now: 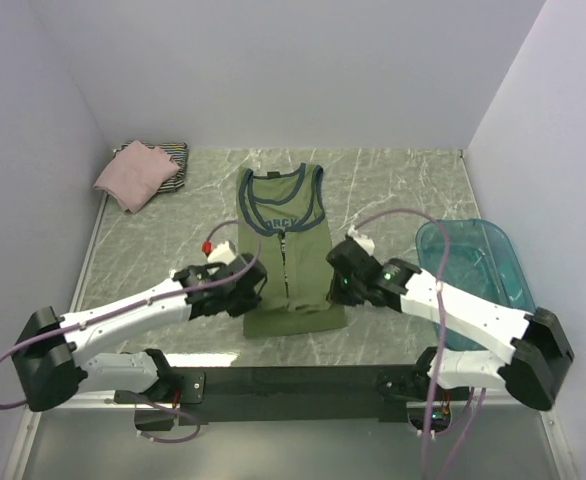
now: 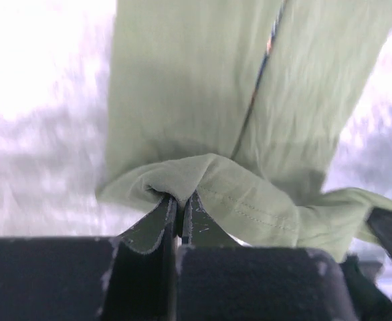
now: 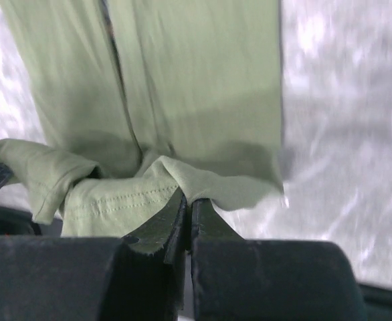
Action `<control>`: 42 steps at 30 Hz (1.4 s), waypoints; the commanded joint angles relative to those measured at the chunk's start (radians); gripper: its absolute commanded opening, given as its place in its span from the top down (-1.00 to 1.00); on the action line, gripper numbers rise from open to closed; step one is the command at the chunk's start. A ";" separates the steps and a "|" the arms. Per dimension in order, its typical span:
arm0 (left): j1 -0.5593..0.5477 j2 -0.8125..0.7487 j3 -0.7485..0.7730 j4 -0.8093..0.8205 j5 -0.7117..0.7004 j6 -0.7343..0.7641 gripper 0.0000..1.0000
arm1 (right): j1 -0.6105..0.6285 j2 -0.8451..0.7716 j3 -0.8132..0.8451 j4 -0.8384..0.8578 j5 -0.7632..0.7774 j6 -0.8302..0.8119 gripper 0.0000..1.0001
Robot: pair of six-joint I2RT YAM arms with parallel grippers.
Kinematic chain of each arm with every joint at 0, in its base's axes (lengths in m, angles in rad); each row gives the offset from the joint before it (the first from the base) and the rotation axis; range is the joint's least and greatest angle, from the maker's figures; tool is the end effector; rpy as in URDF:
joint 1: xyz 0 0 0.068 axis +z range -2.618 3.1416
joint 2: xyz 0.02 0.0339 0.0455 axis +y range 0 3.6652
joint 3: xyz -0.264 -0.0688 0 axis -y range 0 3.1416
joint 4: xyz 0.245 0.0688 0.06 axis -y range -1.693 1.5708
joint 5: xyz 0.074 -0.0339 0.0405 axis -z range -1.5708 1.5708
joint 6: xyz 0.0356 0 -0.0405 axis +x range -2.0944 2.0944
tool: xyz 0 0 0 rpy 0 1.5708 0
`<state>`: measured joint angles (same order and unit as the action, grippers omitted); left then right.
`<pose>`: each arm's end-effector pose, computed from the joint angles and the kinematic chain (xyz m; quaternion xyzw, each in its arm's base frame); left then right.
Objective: Fold and stack the tank tops
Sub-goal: Fold the tank top
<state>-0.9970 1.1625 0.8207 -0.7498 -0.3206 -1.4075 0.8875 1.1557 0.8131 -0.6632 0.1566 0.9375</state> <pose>0.1266 -0.1752 0.2346 -0.2325 0.9311 -0.1627 0.2290 0.1450 0.1694 0.2371 0.0457 0.9566 0.1739 0.2294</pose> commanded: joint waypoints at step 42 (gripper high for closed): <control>0.578 0.562 0.409 0.425 0.216 0.478 0.99 | -0.424 0.728 0.639 0.241 -0.207 -0.289 1.00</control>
<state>-0.4343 1.7329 1.1820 -0.3779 -0.1226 -0.9607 0.4786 1.8843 1.3819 -0.4561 -0.0410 0.6598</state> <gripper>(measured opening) 0.036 0.033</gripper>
